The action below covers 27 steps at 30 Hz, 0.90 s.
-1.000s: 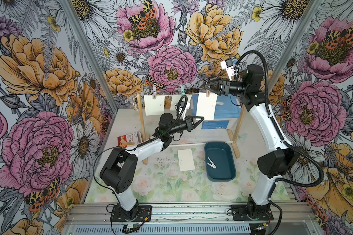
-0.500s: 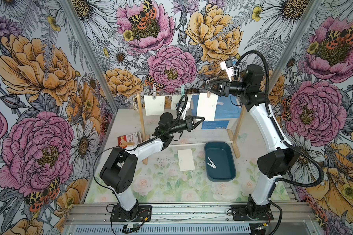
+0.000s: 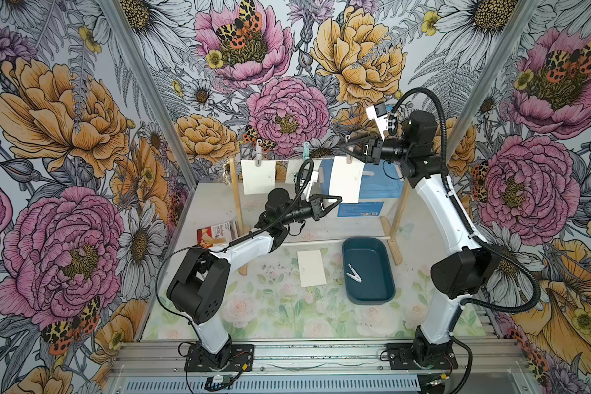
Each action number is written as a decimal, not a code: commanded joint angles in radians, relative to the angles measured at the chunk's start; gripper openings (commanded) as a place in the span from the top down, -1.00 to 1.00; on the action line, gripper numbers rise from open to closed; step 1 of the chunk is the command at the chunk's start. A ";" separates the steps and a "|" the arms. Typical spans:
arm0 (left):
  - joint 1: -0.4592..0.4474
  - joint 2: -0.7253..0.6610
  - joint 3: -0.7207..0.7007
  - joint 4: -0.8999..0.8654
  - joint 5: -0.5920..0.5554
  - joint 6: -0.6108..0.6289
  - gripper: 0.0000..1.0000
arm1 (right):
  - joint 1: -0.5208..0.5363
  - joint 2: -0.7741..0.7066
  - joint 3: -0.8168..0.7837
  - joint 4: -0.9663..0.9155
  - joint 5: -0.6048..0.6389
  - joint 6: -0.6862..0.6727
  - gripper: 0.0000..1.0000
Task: Remove the postcards from the strings
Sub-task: Remove the clamp from the clothesline.
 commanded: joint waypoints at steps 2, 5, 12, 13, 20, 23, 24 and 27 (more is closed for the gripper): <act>0.008 -0.013 0.033 0.041 0.019 -0.018 1.00 | 0.016 -0.035 -0.013 -0.003 0.019 -0.001 0.37; 0.007 -0.006 0.030 0.066 0.018 -0.033 1.00 | 0.017 -0.046 -0.023 -0.004 0.039 -0.001 0.47; 0.007 0.017 0.022 0.101 0.016 -0.060 1.00 | 0.020 -0.070 -0.030 -0.004 0.104 -0.011 0.61; 0.006 0.015 0.018 0.103 0.016 -0.058 1.00 | 0.019 -0.073 -0.030 -0.005 0.113 -0.013 0.62; -0.002 -0.014 -0.044 0.101 -0.014 -0.035 1.00 | 0.020 -0.078 -0.015 -0.003 0.198 -0.012 0.69; -0.010 -0.028 -0.078 0.101 -0.028 -0.023 1.00 | 0.024 -0.091 -0.022 -0.002 0.234 -0.014 0.70; -0.014 -0.032 -0.090 0.101 -0.033 -0.019 1.00 | 0.026 -0.095 -0.024 -0.002 0.246 -0.017 0.70; -0.025 -0.040 -0.122 0.102 -0.044 -0.014 1.00 | 0.030 -0.103 -0.023 -0.001 0.283 -0.027 0.71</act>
